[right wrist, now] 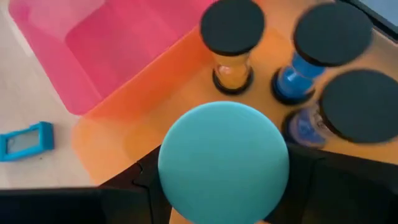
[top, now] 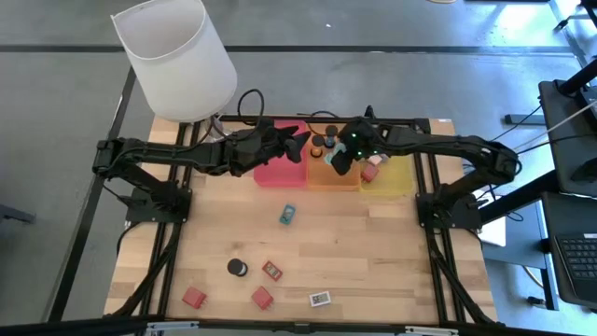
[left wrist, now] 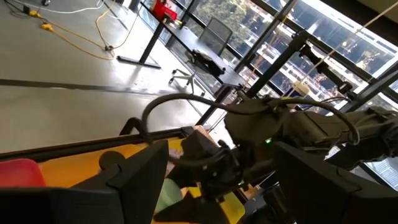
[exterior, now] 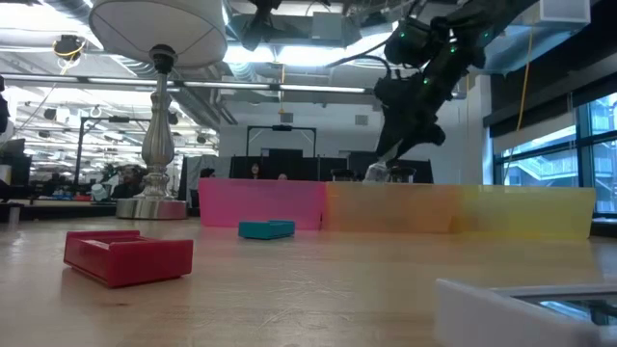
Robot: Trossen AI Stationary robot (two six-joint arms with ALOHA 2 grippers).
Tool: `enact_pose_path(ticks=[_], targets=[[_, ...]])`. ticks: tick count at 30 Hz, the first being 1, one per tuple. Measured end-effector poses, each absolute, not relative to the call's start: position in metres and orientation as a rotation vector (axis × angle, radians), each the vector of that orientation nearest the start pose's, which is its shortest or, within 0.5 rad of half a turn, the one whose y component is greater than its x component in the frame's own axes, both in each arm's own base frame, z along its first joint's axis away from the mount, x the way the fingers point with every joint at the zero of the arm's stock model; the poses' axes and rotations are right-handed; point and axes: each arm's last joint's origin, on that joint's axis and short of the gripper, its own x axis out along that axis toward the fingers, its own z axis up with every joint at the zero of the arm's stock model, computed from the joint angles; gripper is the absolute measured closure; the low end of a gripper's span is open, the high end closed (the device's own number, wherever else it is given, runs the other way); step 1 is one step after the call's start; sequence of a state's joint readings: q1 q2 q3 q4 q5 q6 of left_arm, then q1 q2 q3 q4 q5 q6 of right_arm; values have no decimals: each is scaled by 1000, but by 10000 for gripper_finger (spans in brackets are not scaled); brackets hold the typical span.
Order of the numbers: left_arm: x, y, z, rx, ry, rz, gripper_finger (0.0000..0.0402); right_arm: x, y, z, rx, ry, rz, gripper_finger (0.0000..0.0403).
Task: Pick & Place Office items
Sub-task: Put the light blue hourglass into the orange bin
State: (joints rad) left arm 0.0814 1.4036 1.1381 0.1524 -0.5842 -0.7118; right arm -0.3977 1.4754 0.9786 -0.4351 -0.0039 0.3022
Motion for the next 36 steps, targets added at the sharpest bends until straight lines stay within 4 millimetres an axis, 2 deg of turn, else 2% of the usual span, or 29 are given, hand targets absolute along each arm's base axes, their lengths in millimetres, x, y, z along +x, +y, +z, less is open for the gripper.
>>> enact_pose_path(ticks=[8,15,19,29,36], targets=[[317,42,347,-656,-129,673,119,298,-125,225,362,881,-479,214],[318,40,347,-672,-116,630,119,316,-123,212,266,1026,-462,214],[318,40,347,-674,-110,615,119,324,-122,210,195,1051,-480,214],[318,40,347,-674,-108,614,119,330,-118,196,160,1119,-457,213],[318,40,346,-671,-105,615,119,330,-119,196,127,1127,-471,213]])
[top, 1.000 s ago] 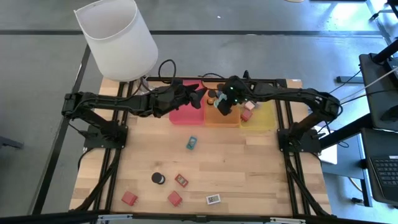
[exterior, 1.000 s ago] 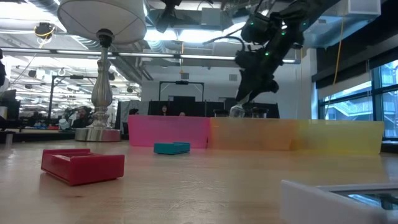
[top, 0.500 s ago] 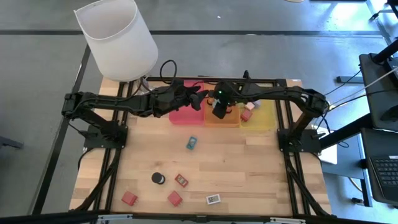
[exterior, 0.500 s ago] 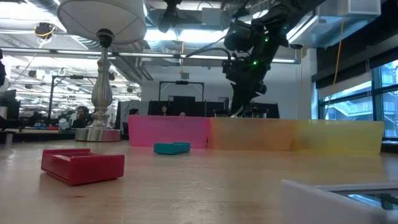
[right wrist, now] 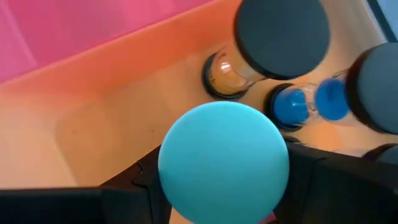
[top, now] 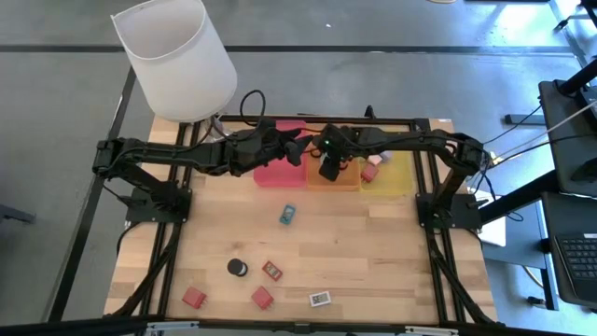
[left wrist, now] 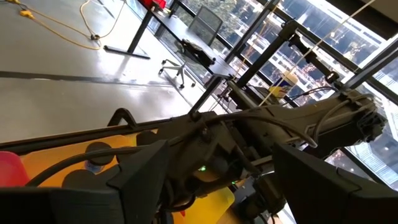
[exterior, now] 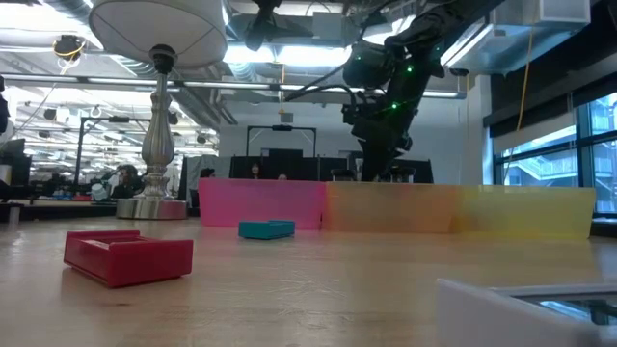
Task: Pick & Place Office items
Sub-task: Put the light blue hourglass into the orange bin
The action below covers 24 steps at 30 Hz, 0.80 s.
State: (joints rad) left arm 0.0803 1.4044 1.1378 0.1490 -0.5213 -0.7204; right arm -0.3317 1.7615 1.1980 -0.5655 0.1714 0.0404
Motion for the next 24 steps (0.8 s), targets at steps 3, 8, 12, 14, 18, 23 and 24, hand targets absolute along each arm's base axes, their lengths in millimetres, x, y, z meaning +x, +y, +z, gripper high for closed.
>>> enact_pose_path(ticks=[3,8,12,14,18,23,24], targets=[[318,40,346,-671,-104,615,119,329,-119,196,117,1131,-472,213],[319,40,346,-672,-103,612,119,329,-119,195,112,1140,-466,213],[319,39,346,-675,-95,591,119,328,-118,195,100,1155,-447,213],[319,39,346,-676,-95,591,119,328,-118,195,101,1154,-447,213],[319,39,346,-676,-95,591,119,328,-118,195,87,1158,-434,213],[319,39,346,-677,-96,591,119,328,-118,195,60,1164,-416,202],[319,39,346,-677,-96,591,119,328,-118,195,61,1164,-417,198]])
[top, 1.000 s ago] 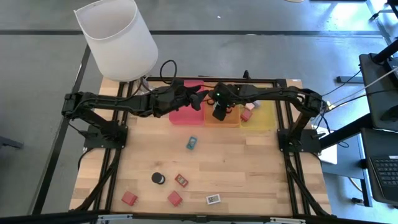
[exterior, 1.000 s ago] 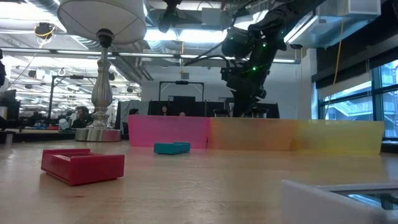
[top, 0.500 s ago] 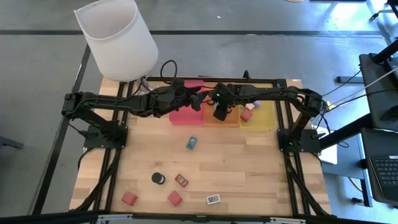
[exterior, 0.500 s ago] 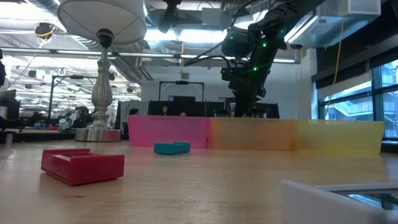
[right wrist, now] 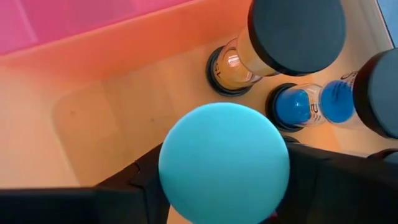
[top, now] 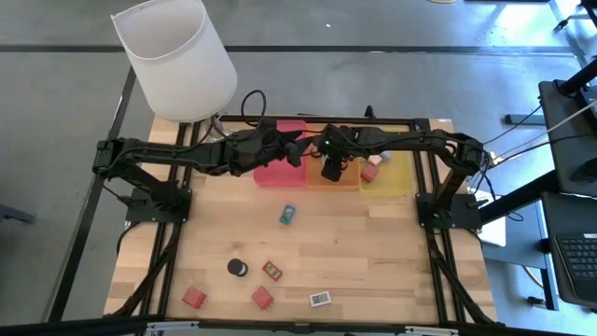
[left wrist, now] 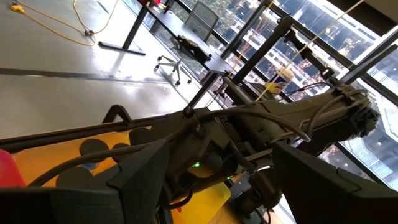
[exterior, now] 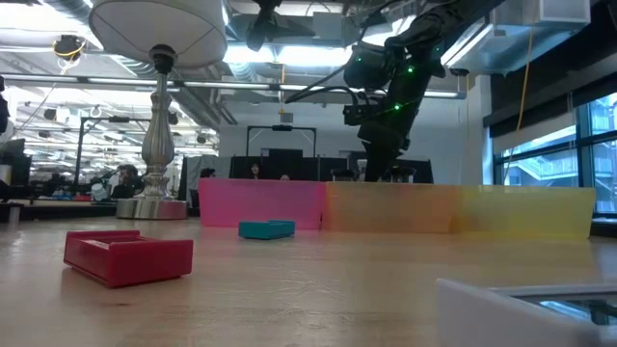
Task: Pick & Place Office items
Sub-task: Put the light blue hourglass into the orange bin
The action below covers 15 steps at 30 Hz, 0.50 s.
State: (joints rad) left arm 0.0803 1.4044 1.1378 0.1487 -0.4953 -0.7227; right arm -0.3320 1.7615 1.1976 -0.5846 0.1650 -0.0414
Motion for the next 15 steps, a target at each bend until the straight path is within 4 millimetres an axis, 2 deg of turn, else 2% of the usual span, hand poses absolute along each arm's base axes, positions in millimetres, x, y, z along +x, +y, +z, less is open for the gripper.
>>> enact_pose_path(ticks=[11,15], targets=[[319,39,346,-692,-101,590,119,330,-120,196,42,1137,-444,149],[319,39,346,-698,-92,566,119,332,-123,208,-16,1140,-511,125]])
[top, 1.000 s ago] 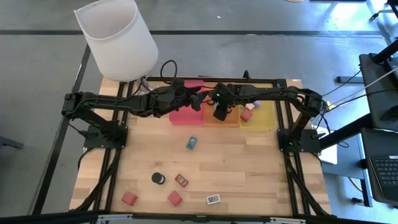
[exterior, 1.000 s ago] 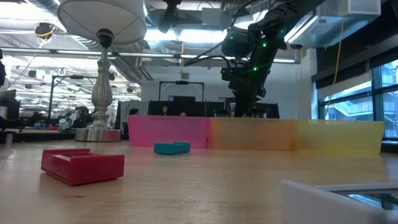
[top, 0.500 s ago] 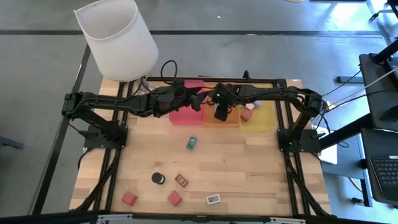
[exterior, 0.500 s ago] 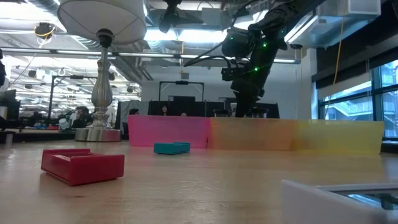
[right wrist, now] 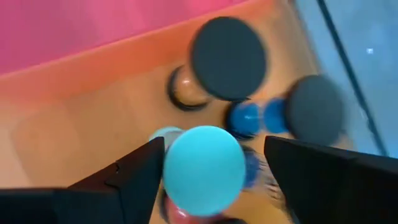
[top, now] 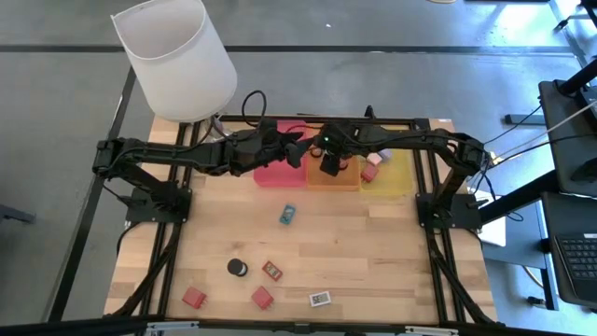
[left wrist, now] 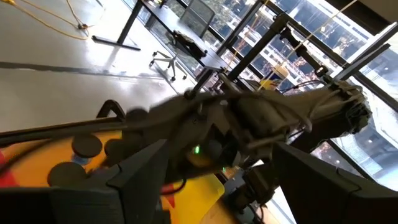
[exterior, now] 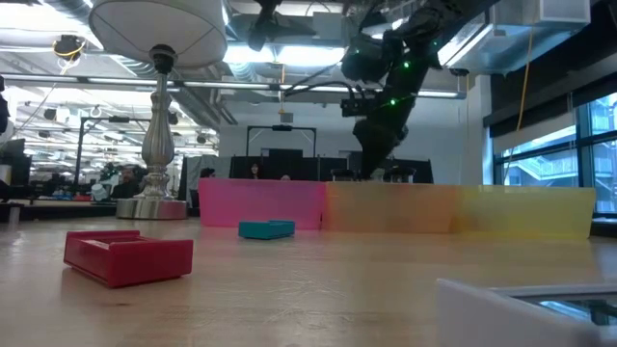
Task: Pick & Place Office items
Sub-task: Put the light blue hourglass into the orange bin, then put the blue digital clock into the pink bin
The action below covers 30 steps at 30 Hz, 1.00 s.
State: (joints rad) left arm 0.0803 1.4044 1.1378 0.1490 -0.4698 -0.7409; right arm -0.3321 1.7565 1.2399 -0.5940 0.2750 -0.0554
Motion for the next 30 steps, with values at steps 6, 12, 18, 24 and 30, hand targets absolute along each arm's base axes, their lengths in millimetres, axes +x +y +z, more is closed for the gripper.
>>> enact_pose_path(ticks=[6,12,18,24,30], targets=[[320,36,345,-720,-44,476,119,336,-125,246,-34,1179,-520,101],[320,27,334,-658,119,408,119,338,-123,281,16,1172,-441,98],[314,5,313,-656,349,425,119,335,-120,302,-10,1151,-346,106],[304,-22,283,-735,572,582,119,327,-117,302,-9,1216,-330,108],[321,-49,245,-684,665,623,119,326,-117,301,-7,1238,-326,108]])
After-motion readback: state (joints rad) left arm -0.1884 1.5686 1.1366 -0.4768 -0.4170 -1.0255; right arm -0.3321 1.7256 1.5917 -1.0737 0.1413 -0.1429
